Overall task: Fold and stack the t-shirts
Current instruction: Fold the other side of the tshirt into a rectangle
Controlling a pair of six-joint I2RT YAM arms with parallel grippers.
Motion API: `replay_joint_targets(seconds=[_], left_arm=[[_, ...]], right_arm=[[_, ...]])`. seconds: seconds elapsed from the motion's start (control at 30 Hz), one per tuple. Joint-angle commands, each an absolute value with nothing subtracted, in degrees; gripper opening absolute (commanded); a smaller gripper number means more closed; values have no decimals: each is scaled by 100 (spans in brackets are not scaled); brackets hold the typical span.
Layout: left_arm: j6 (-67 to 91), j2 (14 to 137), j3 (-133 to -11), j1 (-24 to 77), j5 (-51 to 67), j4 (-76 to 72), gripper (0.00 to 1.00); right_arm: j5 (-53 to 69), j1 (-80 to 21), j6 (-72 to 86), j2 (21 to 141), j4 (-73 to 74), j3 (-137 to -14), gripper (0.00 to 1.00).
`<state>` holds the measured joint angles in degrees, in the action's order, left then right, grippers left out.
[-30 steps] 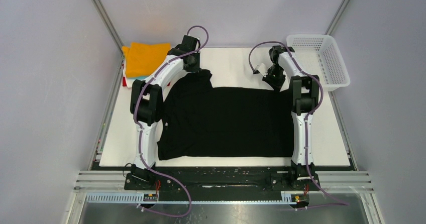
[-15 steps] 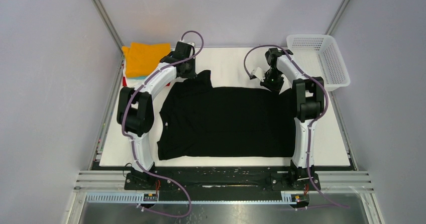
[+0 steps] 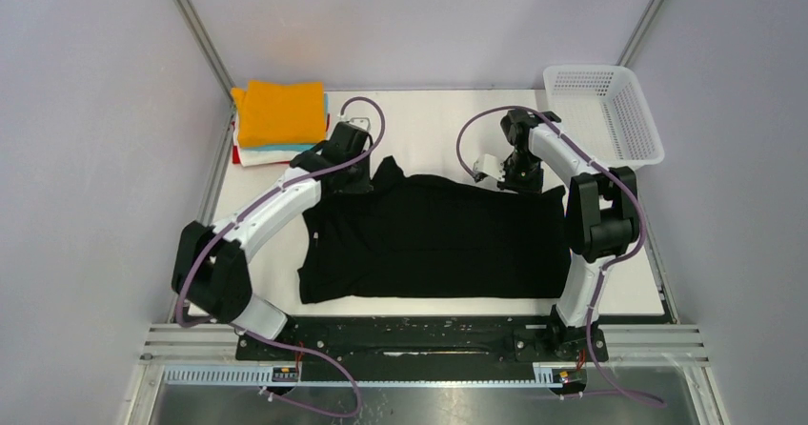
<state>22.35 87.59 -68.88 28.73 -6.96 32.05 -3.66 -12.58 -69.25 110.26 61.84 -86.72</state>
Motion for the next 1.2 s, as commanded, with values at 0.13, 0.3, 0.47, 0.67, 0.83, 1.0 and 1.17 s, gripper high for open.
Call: replay_joint_targets(seconds=[0.13,0.3,0.47,0.67,0.83,1.0,1.17], left_arm=[[2934,7573,-6551,3618,-1744,4430,0],[3466,7077,-6322,3886,-1897,5065,0],[3730,6680,-6200,4130,-1931,5445,0],[4069,6614,-6025,4343,-1931,5838,0],[4588,6505,-5600,4561,-1683,6073,0],[5059,6368,-5102,4659,-1094,6047,32],[5188,5879,-5072,4664,-1088,5504,99]], right_arm=[[-652,-1389,-7759,10385,6129,-8154,0],[-573,-1417,-8025,10065,6153,-7742,0],[-555,-1424,-8108,9855,6141,-7536,0],[-439,-1440,-8343,9685,6466,-7311,0],[-542,-1464,-8762,9652,6564,-6755,9],[-593,-1503,-8757,9635,6625,-6740,60],[-179,-1506,-8247,9434,6704,-7508,99]])
